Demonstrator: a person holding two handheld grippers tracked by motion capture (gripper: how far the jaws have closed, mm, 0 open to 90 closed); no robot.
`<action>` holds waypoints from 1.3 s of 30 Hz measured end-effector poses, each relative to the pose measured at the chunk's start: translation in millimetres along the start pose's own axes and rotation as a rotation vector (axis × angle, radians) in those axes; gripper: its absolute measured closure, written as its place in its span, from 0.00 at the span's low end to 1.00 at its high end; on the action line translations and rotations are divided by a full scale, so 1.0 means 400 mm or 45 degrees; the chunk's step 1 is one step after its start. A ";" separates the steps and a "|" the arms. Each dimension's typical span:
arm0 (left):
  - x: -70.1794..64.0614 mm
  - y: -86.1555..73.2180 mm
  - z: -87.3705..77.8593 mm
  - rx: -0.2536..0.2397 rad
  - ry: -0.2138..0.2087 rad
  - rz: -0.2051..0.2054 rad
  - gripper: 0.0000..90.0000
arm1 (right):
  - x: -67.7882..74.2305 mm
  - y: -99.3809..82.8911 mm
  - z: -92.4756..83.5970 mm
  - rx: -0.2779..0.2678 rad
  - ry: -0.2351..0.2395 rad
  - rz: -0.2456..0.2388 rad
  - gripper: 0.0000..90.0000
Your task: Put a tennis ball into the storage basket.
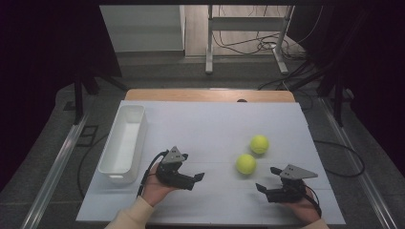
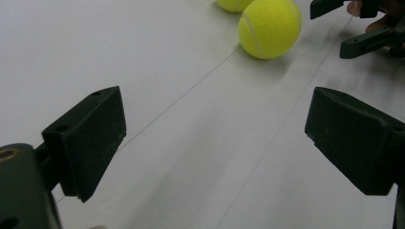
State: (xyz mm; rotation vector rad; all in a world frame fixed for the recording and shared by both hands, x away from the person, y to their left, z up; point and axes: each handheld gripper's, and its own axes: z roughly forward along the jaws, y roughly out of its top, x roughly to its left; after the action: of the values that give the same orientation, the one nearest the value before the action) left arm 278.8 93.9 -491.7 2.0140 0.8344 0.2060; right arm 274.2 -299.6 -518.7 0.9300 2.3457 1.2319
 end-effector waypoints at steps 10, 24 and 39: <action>-0.004 0.016 0.013 -0.004 -0.019 0.005 0.08 | -0.001 0.001 -0.001 0.003 -0.005 0.000 0.16; -0.016 0.042 0.039 0.004 -0.048 0.033 0.09 | -0.001 0.001 -0.001 0.004 -0.008 -0.002 0.16; -0.024 0.065 0.067 0.011 -0.065 0.050 0.09 | -0.001 0.000 0.000 -0.002 -0.001 -0.002 0.16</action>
State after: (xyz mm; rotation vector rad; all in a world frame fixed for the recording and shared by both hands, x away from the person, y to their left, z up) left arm 296.0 60.3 -484.4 2.0370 0.7653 0.1730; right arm 274.7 -299.8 -518.7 0.9282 2.3443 1.2326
